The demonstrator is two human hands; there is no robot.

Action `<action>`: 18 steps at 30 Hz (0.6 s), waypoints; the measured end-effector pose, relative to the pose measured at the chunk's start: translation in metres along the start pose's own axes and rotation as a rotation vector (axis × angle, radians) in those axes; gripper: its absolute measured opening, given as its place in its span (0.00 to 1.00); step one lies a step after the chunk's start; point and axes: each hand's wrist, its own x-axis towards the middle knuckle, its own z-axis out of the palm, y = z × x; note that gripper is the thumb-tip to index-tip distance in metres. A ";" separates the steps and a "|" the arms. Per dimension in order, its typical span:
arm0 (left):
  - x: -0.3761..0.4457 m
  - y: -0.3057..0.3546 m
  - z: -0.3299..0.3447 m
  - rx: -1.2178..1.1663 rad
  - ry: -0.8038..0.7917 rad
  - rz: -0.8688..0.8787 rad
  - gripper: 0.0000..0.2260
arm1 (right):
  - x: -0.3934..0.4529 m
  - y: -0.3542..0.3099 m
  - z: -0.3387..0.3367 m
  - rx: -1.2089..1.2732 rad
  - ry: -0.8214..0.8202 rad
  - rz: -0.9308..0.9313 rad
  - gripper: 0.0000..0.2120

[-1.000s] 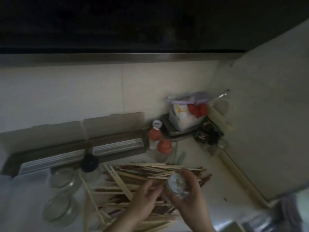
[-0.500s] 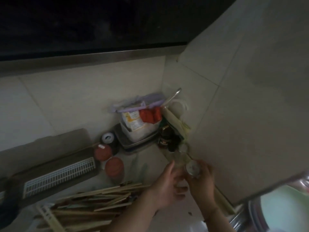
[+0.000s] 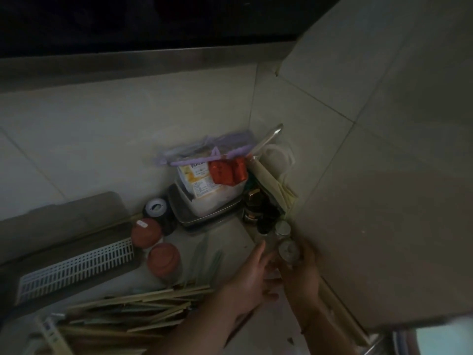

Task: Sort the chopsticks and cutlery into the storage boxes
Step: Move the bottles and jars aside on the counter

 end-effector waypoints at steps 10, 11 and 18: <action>-0.037 -0.009 -0.054 0.893 0.390 0.681 0.09 | -0.057 -0.002 -0.004 -0.208 0.111 -0.430 0.21; -0.050 -0.010 -0.064 0.959 0.395 0.803 0.08 | -0.066 -0.004 0.002 -0.198 0.058 -0.534 0.19; -0.130 -0.018 -0.154 1.136 0.728 1.346 0.07 | -0.091 -0.085 0.095 -0.128 -0.533 -0.639 0.32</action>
